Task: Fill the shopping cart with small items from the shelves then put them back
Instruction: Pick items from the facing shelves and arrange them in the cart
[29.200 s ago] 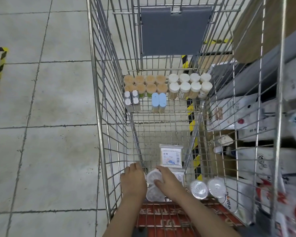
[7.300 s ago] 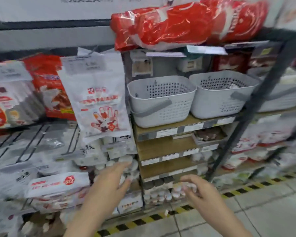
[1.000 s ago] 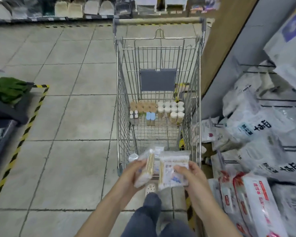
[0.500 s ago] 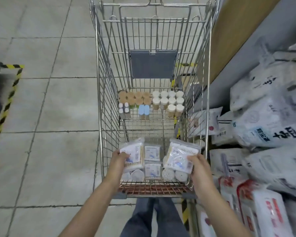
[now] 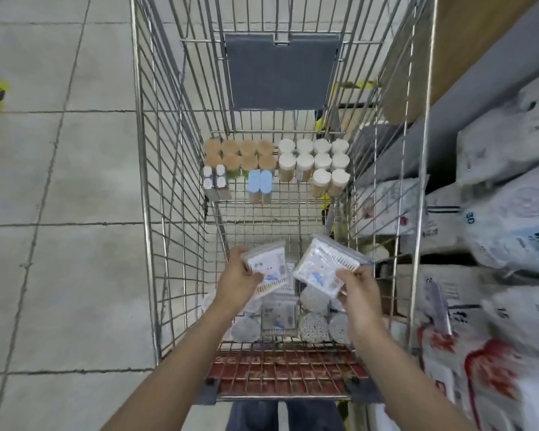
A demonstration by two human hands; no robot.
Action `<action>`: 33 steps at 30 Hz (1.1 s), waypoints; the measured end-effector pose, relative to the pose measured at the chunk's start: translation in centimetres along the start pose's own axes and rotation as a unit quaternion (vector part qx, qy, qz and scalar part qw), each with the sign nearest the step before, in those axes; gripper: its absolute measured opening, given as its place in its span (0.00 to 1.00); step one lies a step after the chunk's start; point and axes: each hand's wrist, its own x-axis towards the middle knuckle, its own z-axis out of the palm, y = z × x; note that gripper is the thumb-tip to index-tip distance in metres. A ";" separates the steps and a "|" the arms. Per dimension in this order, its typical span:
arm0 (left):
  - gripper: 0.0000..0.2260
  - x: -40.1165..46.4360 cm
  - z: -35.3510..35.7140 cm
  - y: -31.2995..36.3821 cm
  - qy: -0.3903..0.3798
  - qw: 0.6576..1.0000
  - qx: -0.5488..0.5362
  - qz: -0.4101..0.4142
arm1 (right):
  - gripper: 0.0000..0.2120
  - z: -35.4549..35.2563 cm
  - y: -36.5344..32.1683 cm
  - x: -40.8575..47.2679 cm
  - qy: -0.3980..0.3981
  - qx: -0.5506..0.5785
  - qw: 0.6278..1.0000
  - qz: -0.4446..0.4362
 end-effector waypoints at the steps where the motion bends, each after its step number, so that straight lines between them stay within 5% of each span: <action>1: 0.23 0.8 0.2 -0.2 -0.012 1.000 0.017 0.013 | 0.04 0.1 0.2 0.5 0.002 0.003 1.000 0.000; 11: 0.19 4.9 3.0 -1.5 -0.111 0.981 0.157 0.024 | 0.06 0.5 1.2 3.6 0.018 0.041 0.999 -0.020; 21: 0.18 5.8 4.6 -4.1 -0.248 0.895 0.371 0.023 | 0.04 0.8 2.2 5.9 -0.005 -0.011 1.000 -0.007; 26: 0.15 6.0 5.3 -5.4 -0.236 0.801 0.546 0.065 | 0.07 3.0 2.4 8.2 -0.064 -0.119 0.989 -0.057; 29: 0.13 5.9 5.8 -6.0 -0.204 0.789 0.571 0.095 | 0.13 4.6 3.2 9.9 -0.113 -0.222 0.964 -0.087; 33: 0.10 5.7 6.0 -6.6 -0.176 0.795 0.569 0.114 | 0.09 6.5 4.5 11.6 -0.168 -0.366 0.911 -0.085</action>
